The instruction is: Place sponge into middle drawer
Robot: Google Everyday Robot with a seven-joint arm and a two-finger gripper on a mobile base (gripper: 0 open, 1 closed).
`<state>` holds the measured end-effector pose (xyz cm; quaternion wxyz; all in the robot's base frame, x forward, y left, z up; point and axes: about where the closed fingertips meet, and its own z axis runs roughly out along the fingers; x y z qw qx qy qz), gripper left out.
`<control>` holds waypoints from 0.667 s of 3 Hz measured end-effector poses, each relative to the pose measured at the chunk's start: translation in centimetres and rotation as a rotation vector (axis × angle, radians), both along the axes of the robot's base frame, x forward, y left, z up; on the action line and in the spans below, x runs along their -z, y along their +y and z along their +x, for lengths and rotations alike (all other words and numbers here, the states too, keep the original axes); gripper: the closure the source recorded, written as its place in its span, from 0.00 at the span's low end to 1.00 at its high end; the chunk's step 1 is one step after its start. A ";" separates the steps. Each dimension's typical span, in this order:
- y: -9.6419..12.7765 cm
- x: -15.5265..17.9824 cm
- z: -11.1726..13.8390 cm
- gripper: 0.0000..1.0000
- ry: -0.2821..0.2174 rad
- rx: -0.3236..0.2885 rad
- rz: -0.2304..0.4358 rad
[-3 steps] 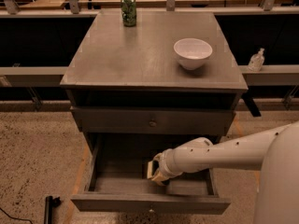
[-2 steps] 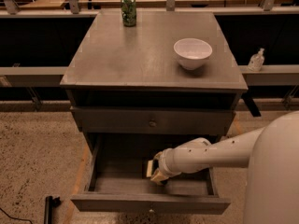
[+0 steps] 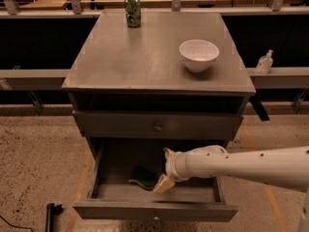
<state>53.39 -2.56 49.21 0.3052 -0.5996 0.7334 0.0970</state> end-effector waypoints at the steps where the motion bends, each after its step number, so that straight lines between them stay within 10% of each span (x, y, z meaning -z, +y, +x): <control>1: -1.3 -4.0 -1.2 0.39 0.002 0.054 0.074; 2: -4.6 -9.1 -3.1 0.62 -0.043 0.174 0.122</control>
Offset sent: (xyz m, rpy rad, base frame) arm -0.0649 -0.1146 0.1966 0.1590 -0.2053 -0.3944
